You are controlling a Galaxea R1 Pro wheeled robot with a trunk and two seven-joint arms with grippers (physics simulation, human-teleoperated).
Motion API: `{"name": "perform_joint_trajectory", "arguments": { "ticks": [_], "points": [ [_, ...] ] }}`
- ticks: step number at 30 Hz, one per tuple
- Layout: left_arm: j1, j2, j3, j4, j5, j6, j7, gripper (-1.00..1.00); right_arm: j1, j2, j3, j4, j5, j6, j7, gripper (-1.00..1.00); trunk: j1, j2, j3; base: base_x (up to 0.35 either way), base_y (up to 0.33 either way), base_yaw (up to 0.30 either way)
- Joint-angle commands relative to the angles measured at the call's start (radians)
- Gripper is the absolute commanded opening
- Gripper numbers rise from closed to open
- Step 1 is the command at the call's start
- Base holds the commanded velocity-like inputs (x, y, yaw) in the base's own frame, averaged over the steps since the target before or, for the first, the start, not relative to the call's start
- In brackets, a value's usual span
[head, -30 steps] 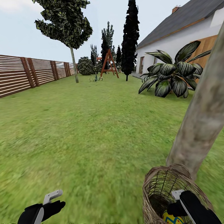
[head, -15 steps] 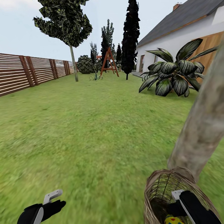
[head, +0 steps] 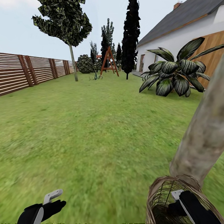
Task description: Take the three Easter eggs out of the wicker basket on the lawn in the garden, then place them on the lawn next to a single tree (choose any tree) so that all three eggs are next to the same tree and none are left in the basket.
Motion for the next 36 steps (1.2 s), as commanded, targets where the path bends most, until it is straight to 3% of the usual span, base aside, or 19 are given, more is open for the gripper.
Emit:
{"name": "perform_joint_trajectory", "arguments": {
  "ticks": [1, 36],
  "points": [
    [-0.001, 0.0, 0.002, -0.001, 0.002, 0.005, -0.003, 1.0, -0.001, -0.001, 0.003, -0.001, 0.011, 0.004, 0.008, 1.0, 0.0, -0.001, -0.005, 0.0, 0.0, 0.0],
    [-0.001, -0.005, 0.0, -0.002, 0.001, 0.005, -0.003, 1.0, -0.001, -0.002, 0.001, -0.003, 0.011, 0.008, 0.008, 1.0, 0.016, -0.009, -0.14, 0.0, 0.0, 0.0]
  ]
}}
